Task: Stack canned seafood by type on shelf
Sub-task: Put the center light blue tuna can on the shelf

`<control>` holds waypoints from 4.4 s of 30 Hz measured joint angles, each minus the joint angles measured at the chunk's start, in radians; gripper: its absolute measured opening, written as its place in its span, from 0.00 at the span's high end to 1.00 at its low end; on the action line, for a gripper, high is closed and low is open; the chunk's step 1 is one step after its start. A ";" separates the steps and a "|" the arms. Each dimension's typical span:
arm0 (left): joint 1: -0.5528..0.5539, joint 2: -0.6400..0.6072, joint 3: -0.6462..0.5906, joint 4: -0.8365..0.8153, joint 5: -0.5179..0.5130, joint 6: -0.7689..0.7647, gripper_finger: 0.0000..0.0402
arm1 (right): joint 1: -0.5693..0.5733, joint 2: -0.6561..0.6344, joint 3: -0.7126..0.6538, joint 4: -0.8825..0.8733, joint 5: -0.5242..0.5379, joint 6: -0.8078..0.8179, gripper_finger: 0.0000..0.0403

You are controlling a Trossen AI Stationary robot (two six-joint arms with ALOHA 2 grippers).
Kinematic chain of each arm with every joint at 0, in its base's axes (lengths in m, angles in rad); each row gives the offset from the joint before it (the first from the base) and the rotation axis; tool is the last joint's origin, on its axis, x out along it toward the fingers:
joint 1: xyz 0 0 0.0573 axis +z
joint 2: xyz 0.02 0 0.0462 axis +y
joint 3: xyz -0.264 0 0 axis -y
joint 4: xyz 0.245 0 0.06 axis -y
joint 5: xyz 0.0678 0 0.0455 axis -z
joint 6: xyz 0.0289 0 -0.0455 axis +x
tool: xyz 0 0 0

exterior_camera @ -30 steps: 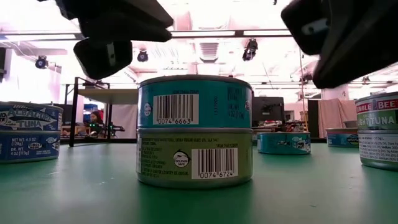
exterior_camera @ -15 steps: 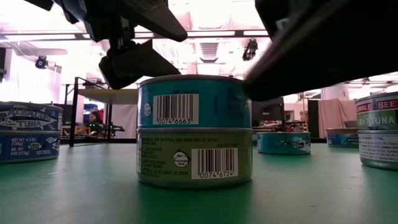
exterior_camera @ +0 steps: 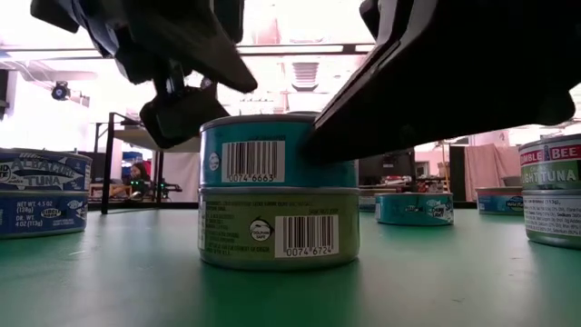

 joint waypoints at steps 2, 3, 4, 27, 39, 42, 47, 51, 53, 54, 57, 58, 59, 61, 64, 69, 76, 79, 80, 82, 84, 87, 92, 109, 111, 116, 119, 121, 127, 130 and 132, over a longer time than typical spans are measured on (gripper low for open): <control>0.010 0.010 -0.015 0.047 0.025 0.003 0.38 | -0.002 0.000 -0.002 -0.011 0.001 0.011 0.98; 0.015 0.014 -0.028 0.076 0.037 0.003 0.38 | -0.003 0.000 -0.002 -0.013 0.001 0.019 0.98; 0.019 0.019 -0.041 0.105 0.052 0.003 0.38 | -0.005 0.000 -0.002 -0.014 0.001 0.022 0.98; 0.030 0.037 -0.106 0.260 0.076 0.023 0.38 | -0.048 -0.001 -0.020 -0.031 -0.010 0.049 0.98; 0.021 0.036 -0.073 0.278 0.086 0.053 0.42 | -0.053 -0.002 -0.021 -0.031 -0.013 0.046 0.98; 0.019 0.036 -0.072 0.290 0.096 0.075 0.42 | -0.054 -0.002 -0.021 -0.037 -0.006 0.045 0.98; 0.016 0.032 -0.043 0.305 0.120 0.121 0.42 | -0.054 -0.001 -0.024 -0.049 0.000 0.033 0.98; 0.015 0.032 -0.028 0.306 0.138 0.155 0.43 | -0.055 0.000 -0.025 -0.066 0.005 0.035 0.98; 0.013 0.031 -0.021 0.308 0.151 0.158 0.43 | -0.055 0.000 -0.025 -0.078 0.009 0.038 0.98; 0.012 0.031 -0.020 0.308 0.153 0.160 0.43 | -0.055 0.000 -0.025 -0.082 0.010 0.043 0.98; 0.011 0.030 -0.019 0.310 0.168 0.171 0.43 | -0.057 0.000 -0.025 -0.092 0.014 0.046 0.98; 0.012 0.030 -0.019 0.310 0.176 0.171 0.43 | -0.057 0.000 -0.025 -0.093 0.015 0.046 0.98; 0.012 0.030 -0.019 0.310 0.178 0.171 0.43 | -0.057 0.000 -0.025 -0.094 0.015 0.046 0.98; 0.011 0.030 -0.019 0.310 0.183 0.171 0.43 | -0.059 0.000 -0.025 -0.094 0.015 0.046 0.98; 0.011 0.031 -0.019 0.318 0.186 0.172 0.43 | -0.064 0.000 -0.025 -0.094 0.015 0.045 0.98; 0.008 0.034 -0.020 0.349 0.230 0.180 0.43 | -0.086 -0.002 -0.021 -0.080 0.072 0.042 0.98; 0.012 0.040 -0.025 0.295 0.201 0.172 0.43 | -0.091 -0.012 -0.020 -0.080 0.074 0.028 0.98; 0.011 0.040 -0.025 0.289 0.198 0.172 0.43 | -0.093 -0.016 -0.016 -0.081 0.068 0.009 0.98; 0.011 0.039 -0.025 0.289 0.196 0.172 0.43 | -0.094 -0.016 -0.015 -0.080 0.067 0.008 0.98; 0.011 0.039 -0.025 0.289 0.191 0.175 0.43 | -0.094 -0.017 -0.015 -0.081 0.066 0.007 0.98; 0.012 0.039 -0.025 0.285 0.186 0.177 0.43 | -0.092 -0.017 -0.015 -0.081 0.059 0.008 0.98; 0.012 0.038 -0.025 0.268 0.175 0.178 0.43 | -0.091 -0.017 -0.015 -0.083 0.054 0.008 0.98; 0.012 0.038 -0.025 0.256 0.171 0.178 0.43 | -0.092 -0.017 -0.015 -0.083 0.053 0.009 0.98; 0.048 0.034 -0.025 0.241 0.141 0.203 0.42 | -0.091 -0.017 -0.015 -0.086 0.050 0.021 0.98; 0.052 0.034 -0.025 0.234 0.142 0.209 0.42 | -0.091 -0.017 -0.015 -0.090 0.052 0.052 0.98; 0.060 0.034 -0.025 0.126 0.134 0.231 0.42 | -0.096 -0.035 -0.015 -0.133 0.048 0.272 0.98; 0.044 0.034 -0.025 0.080 0.096 0.278 0.42 | -0.096 -0.074 -0.015 -0.219 0.034 0.418 0.98; 0.024 0.034 -0.020 0.075 0.057 0.305 0.42 | -0.098 -0.111 -0.015 -0.303 0.021 0.511 0.98; -0.007 0.034 0.075 -0.048 -0.066 0.424 0.45 | -0.121 -0.246 -0.038 -0.434 -0.076 0.653 0.98; -0.006 0.036 0.081 -0.098 -0.087 0.446 0.56 | -0.152 -0.303 -0.067 -0.421 -0.165 0.661 0.98; -0.005 0.037 0.075 -0.095 -0.092 0.470 0.67 | -0.175 -0.332 -0.083 -0.425 -0.221 0.675 0.98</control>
